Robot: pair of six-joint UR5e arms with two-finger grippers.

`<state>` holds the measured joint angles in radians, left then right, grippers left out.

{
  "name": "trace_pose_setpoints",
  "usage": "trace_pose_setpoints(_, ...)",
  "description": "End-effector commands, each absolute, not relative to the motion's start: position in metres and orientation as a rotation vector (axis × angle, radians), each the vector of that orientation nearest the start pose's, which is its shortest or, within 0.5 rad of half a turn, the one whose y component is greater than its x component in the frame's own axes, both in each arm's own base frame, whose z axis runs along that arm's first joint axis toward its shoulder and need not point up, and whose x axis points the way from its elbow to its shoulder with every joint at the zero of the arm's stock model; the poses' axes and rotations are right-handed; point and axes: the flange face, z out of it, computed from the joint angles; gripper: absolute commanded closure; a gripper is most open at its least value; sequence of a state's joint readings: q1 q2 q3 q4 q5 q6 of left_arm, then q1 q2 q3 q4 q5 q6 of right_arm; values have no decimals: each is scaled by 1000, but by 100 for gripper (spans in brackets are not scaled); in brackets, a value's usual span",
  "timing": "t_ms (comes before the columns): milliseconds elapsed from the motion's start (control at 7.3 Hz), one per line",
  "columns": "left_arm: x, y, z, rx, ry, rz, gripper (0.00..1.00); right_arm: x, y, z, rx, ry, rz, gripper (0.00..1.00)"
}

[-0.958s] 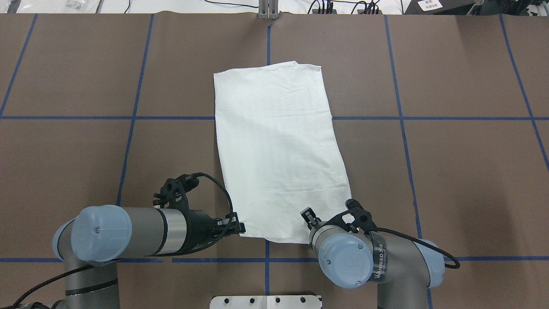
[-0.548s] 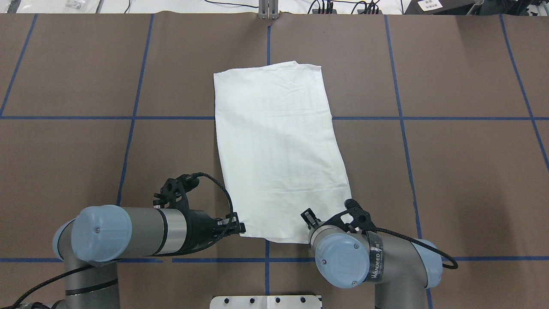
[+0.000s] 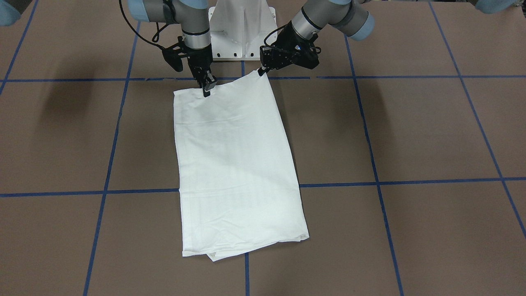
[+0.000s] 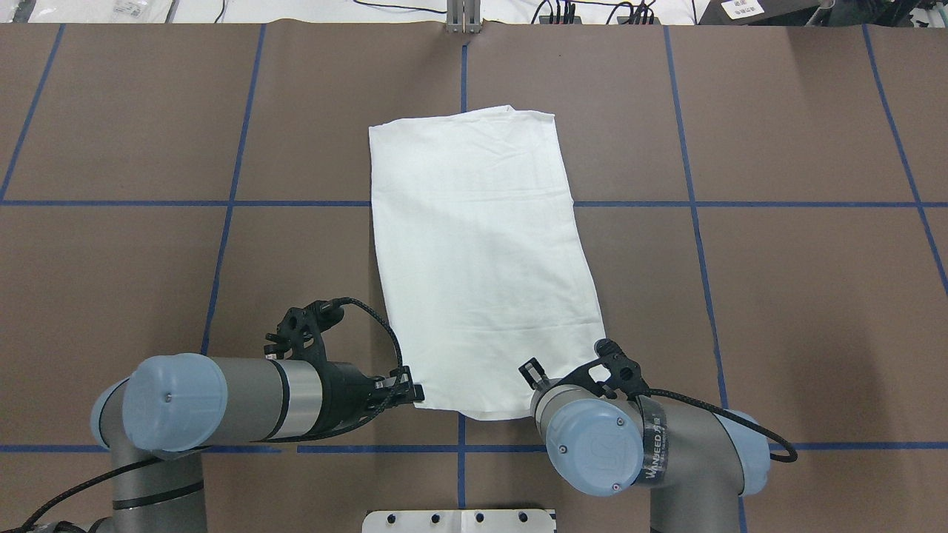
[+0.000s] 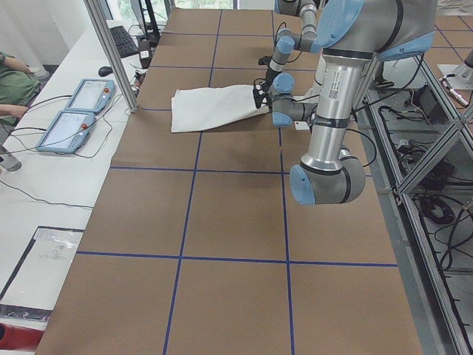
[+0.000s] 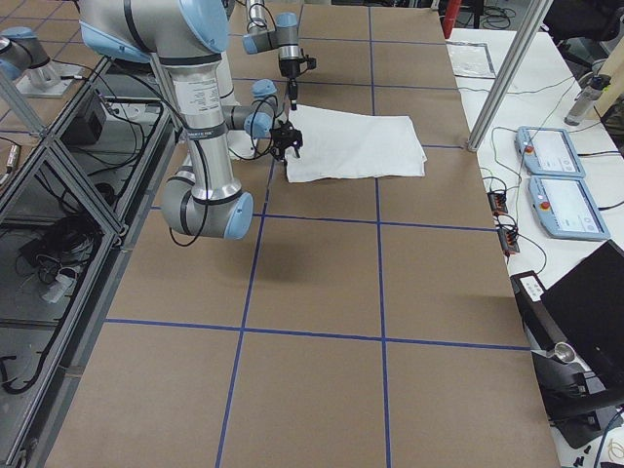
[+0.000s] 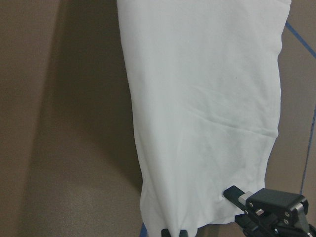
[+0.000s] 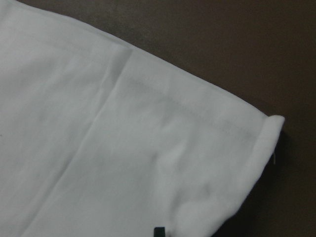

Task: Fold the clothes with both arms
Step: 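Lift the near edge with both grippers and fold it away from the robot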

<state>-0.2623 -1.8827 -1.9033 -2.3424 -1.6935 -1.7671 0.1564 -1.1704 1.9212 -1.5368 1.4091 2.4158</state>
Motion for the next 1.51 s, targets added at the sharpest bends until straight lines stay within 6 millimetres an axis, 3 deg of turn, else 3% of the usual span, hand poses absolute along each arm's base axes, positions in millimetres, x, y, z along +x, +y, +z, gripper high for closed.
trace_pose_setpoints(0,507,-261,247,-55,1424,-292,100,-560,-242,282,-129,-832,1014,100)
trace_pose_setpoints(274,502,-261,244,-56,1430,-288,100,-532,-237,254,-148,-844,1007,100)
trace_pose_setpoints(411,489,-255,229,-79,1421,-272,100,-507,-231,235,-152,-836,1003,100)
trace_pose_setpoints(684,433,-238,177,-88,1405,-268,100,-441,-187,185,-196,-855,935,100)
trace_pose_setpoints(821,400,-226,150,-110,1396,-251,100,-409,-179,156,-219,-863,920,100)
trace_pose_setpoints(958,394,-221,147,-164,1355,-220,100,-410,-183,138,-198,-854,896,100)
trace_pose_setpoints(1095,400,-236,156,-138,1330,-240,100,-409,-195,139,-131,-855,816,100)
trace_pose_setpoints(1369,411,-298,169,-23,1278,-281,100,-427,-256,156,34,-816,716,100)
